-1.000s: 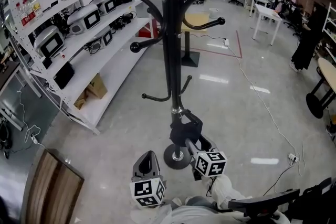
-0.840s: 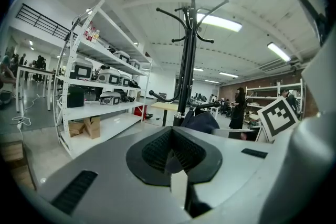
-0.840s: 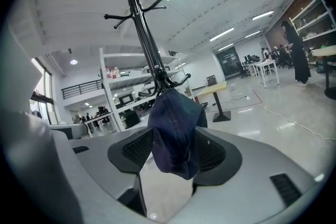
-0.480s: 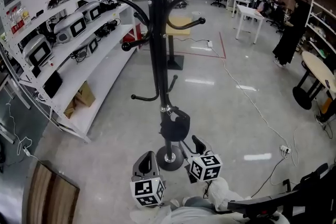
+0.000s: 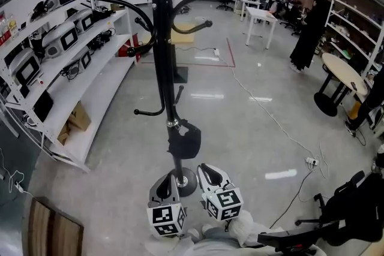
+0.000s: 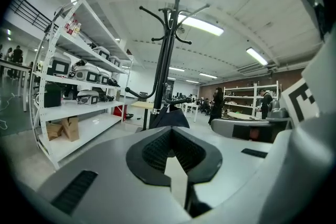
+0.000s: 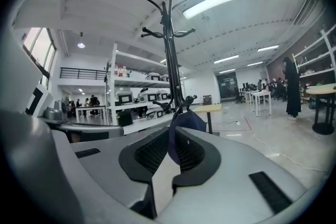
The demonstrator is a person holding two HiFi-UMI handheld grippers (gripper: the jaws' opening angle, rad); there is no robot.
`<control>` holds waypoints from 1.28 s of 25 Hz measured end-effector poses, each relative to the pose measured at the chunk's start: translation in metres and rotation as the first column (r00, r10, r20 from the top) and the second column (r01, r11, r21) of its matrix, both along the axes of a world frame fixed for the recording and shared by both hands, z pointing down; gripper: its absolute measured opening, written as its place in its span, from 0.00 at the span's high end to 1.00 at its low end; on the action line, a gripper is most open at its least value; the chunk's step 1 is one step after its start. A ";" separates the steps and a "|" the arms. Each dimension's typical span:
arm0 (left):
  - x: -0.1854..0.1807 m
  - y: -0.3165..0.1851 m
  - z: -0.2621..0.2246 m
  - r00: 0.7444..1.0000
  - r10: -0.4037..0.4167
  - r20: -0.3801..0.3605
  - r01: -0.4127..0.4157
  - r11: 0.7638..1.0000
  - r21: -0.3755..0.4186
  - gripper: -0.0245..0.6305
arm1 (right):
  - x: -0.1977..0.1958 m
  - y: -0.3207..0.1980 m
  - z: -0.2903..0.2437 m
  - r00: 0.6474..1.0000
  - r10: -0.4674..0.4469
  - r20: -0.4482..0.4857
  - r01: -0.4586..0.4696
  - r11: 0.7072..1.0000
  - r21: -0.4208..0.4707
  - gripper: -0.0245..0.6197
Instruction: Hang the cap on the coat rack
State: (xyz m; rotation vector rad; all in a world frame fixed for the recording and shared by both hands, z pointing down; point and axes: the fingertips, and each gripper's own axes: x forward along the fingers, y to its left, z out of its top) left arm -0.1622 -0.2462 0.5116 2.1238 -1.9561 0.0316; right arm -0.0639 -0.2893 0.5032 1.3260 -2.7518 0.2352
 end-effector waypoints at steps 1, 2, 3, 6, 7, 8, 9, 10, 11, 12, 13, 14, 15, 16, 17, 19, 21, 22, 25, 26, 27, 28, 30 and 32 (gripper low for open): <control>0.003 0.001 0.001 1.000 0.006 0.000 -0.006 1.000 -0.003 0.96 | 0.003 0.003 0.000 1.000 0.011 -0.005 -0.011 1.000 0.008 0.90; 0.006 0.003 0.002 1.000 0.011 0.001 -0.011 1.000 -0.005 0.96 | 0.005 0.005 0.001 1.000 0.018 -0.008 -0.018 1.000 0.009 0.90; 0.008 0.005 0.002 1.000 0.014 0.002 -0.014 1.000 -0.006 0.96 | 0.006 0.006 0.002 1.000 0.022 -0.008 -0.022 1.000 0.004 0.91; 0.010 0.010 0.005 1.000 0.022 0.000 -0.022 1.000 -0.012 0.96 | 0.007 0.010 0.006 1.000 0.026 -0.006 -0.026 1.000 -0.014 0.93; 0.010 0.011 0.006 1.000 0.024 -0.002 -0.024 1.000 -0.014 0.96 | 0.007 0.011 0.006 1.000 0.027 -0.007 -0.027 1.000 -0.014 0.94; 0.009 0.011 0.007 1.000 0.025 -0.003 -0.025 1.000 -0.015 0.96 | 0.006 0.012 0.006 1.000 0.027 -0.005 -0.027 1.000 -0.012 0.94; 0.009 0.012 0.007 1.000 0.026 -0.002 -0.026 1.000 -0.015 0.96 | 0.006 0.012 0.005 1.000 0.028 0.000 -0.028 1.000 -0.009 0.94; 0.007 0.011 0.005 1.000 0.026 0.001 -0.026 1.000 -0.012 0.96 | 0.005 0.013 0.003 1.000 0.028 0.006 -0.028 1.000 -0.005 0.94; 0.006 0.012 0.003 1.000 0.025 0.006 -0.025 1.000 -0.008 0.96 | 0.004 0.014 0.001 0.999 0.029 0.012 -0.029 1.000 0.001 0.94; 0.006 0.012 0.001 1.000 0.024 0.010 -0.024 1.000 -0.003 0.96 | 0.004 0.015 -0.002 0.999 0.031 0.017 -0.031 0.999 0.009 0.94; 0.006 0.013 -0.002 1.000 0.024 0.015 -0.024 1.000 0.002 0.96 | 0.005 0.016 -0.004 0.999 0.034 0.020 -0.034 0.999 0.018 0.94; 0.007 0.014 -0.004 1.000 0.025 0.019 -0.025 1.000 0.006 0.96 | 0.006 0.017 -0.006 0.999 0.037 0.024 -0.037 0.999 0.023 0.94; 0.009 0.015 -0.006 0.999 0.027 0.024 -0.027 1.000 0.008 0.96 | 0.007 0.017 -0.008 0.999 0.039 0.027 -0.040 0.999 0.026 0.94; 0.012 0.016 -0.008 0.999 0.028 0.029 -0.028 1.000 0.011 0.96 | 0.008 0.018 -0.009 0.999 0.040 0.032 -0.041 0.999 0.028 0.94; 0.014 0.017 -0.009 0.999 0.028 0.034 -0.029 0.999 0.014 0.96 | 0.009 0.018 -0.011 0.999 0.039 0.036 -0.040 0.999 0.030 0.94; 0.018 0.019 -0.013 0.999 0.022 0.041 -0.023 1.000 0.020 0.96 | 0.011 0.020 -0.014 0.999 0.030 0.043 -0.032 0.999 0.036 0.94; 0.022 0.022 -0.013 0.999 0.010 0.038 -0.011 1.000 0.020 0.96 | 0.016 0.025 -0.014 0.999 0.019 0.044 -0.021 0.999 0.034 0.94; 0.026 0.025 -0.012 0.999 0.005 0.036 -0.005 1.000 0.019 0.96 | 0.019 0.029 -0.012 0.999 0.015 0.041 -0.016 0.999 0.027 0.94; 0.039 0.035 -0.012 0.999 -0.001 0.035 0.000 1.000 0.023 0.96 | 0.034 0.038 -0.006 0.999 0.010 0.030 -0.010 1.000 0.009 0.94; 0.044 0.037 -0.011 0.999 -0.003 0.037 0.002 1.000 0.023 0.96 | 0.039 0.040 -0.005 1.000 0.009 0.030 -0.009 1.000 0.006 0.94; 0.047 0.040 -0.011 0.999 -0.007 0.037 0.006 1.000 0.019 0.96 | 0.043 0.042 -0.005 1.000 0.006 0.030 -0.006 1.000 0.002 0.94; 0.050 0.043 -0.010 0.999 -0.012 0.035 0.011 1.000 0.014 0.96 | 0.046 0.046 -0.005 0.999 0.001 0.034 -0.001 1.000 -0.003 0.94; 0.057 0.052 -0.009 0.999 -0.024 0.032 0.024 1.000 0.003 0.96 | 0.050 0.056 -0.006 0.999 -0.021 0.048 0.022 1.000 -0.009 0.94; 0.064 0.064 -0.012 0.999 -0.042 0.031 0.042 0.999 0.012 0.96 | 0.054 0.067 -0.008 0.996 -0.050 0.069 0.051 0.999 -0.010 0.94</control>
